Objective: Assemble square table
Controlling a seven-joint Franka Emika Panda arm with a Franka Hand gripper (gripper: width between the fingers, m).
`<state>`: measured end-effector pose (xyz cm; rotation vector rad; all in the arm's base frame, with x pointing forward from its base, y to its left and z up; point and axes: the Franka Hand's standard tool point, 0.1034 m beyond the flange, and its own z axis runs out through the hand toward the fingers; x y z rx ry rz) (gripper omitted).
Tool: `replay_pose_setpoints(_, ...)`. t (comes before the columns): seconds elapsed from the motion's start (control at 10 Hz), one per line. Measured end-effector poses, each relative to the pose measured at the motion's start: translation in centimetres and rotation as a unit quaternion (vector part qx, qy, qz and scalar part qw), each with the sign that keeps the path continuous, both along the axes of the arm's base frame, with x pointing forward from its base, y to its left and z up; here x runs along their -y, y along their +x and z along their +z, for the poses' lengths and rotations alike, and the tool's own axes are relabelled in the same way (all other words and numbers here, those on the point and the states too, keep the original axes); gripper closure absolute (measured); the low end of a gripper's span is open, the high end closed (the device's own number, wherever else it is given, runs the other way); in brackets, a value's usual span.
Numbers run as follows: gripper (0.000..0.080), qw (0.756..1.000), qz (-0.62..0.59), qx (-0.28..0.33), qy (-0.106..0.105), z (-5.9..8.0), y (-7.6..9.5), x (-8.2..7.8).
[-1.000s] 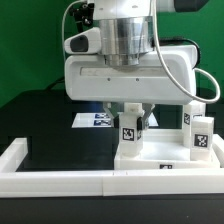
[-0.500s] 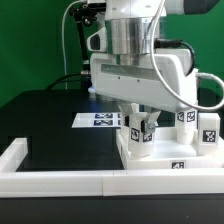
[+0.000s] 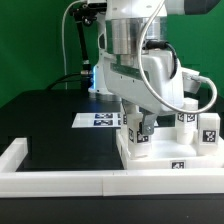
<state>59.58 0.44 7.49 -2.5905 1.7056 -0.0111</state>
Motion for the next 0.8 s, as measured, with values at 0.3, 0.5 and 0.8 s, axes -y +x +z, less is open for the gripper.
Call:
replay_pose_setpoints(0.3, 0.0174, 0.993, 0.120, 0.006, -0.004, 0.02, 0.03, 0.07)
replay_pose_setpoints(0.5, 0.0151, 0.971, 0.239, 0.010, -0.007, 0.00, -0.40, -0.11)
replay_pose_setpoints(0.8, 0.0150, 0.930, 0.368, 0.017, -0.023, -0.24, -0.73, -0.34)
